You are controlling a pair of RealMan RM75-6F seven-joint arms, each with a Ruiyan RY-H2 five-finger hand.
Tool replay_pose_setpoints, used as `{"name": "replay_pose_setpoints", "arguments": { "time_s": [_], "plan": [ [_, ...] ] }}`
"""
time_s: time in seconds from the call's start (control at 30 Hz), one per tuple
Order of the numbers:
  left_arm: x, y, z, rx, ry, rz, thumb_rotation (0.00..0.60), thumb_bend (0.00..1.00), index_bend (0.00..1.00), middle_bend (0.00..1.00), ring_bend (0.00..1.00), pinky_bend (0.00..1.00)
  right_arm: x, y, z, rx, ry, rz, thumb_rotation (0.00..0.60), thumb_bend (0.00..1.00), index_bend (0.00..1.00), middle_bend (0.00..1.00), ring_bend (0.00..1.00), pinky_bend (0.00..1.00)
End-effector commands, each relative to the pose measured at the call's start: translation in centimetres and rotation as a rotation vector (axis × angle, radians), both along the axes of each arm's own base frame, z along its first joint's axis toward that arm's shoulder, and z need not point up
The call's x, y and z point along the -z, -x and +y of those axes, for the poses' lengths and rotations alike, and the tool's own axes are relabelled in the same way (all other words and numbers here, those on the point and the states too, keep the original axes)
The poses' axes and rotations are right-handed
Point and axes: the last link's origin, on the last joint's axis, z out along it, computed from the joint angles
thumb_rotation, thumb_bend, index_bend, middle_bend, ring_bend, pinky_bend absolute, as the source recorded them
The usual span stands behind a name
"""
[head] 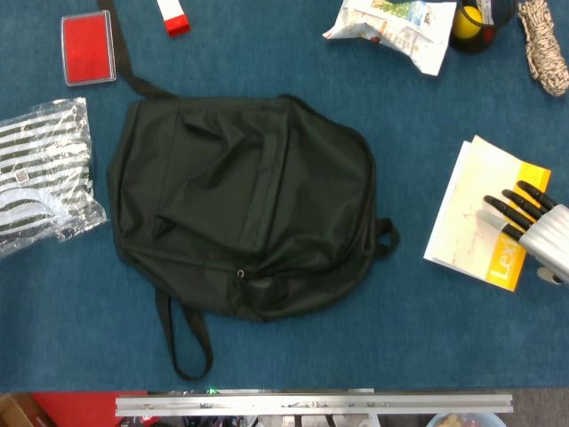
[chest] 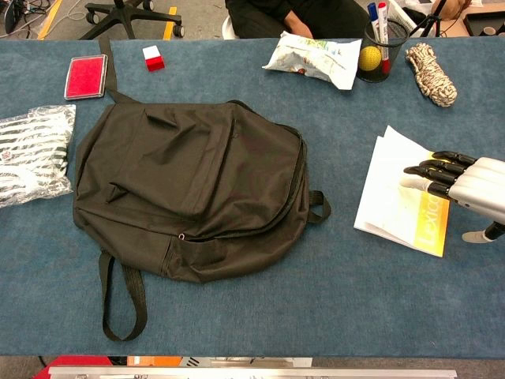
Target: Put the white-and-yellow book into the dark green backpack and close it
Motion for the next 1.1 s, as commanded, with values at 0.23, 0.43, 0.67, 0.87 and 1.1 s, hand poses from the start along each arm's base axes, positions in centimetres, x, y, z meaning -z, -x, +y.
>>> {"name": "replay_pose_setpoints", "arguments": {
  "time_s": [0.23, 0.43, 0.67, 0.87, 1.1],
  "plan": [
    [-0.2, 0.3, -0.1, -0.004, -0.003, -0.006, 0.6, 0.21, 0.35, 0.35, 0.33, 0.27, 1.1, -0.1, 0.0, -0.025, 0.015, -0.011, 0.6, 0.0, 0.0, 0.01, 0.0, 0.03],
    [-0.4, 0.4, -0.1, -0.007, -0.007, -0.013, 0.6, 0.21, 0.35, 0.35, 0.33, 0.27, 1.6, -0.4, -0.1, -0.028, 0.021, -0.019, 0.6, 0.0, 0.0, 0.01, 0.0, 0.03],
    [-0.5, 0.6, -0.1, -0.007, -0.007, -0.017, 0.6, 0.21, 0.35, 0.35, 0.33, 0.27, 2.4, -1.1, -0.2, -0.049, 0.015, -0.03, 0.6, 0.0, 0.0, 0.02, 0.0, 0.03],
    [-0.5, 0.7, -0.2, -0.009, -0.006, -0.017, 0.6, 0.21, 0.35, 0.35, 0.33, 0.27, 3.4, -2.0, -0.3, -0.068, 0.008, -0.054, 0.6, 0.0, 0.0, 0.02, 0.0, 0.03],
    [-0.6, 0.9, -0.2, -0.012, -0.008, -0.022, 0.6, 0.21, 0.35, 0.35, 0.33, 0.27, 5.0, -3.5, -0.6, -0.082, 0.014, -0.095, 0.6, 0.0, 0.0, 0.03, 0.0, 0.03]
  ]
}}
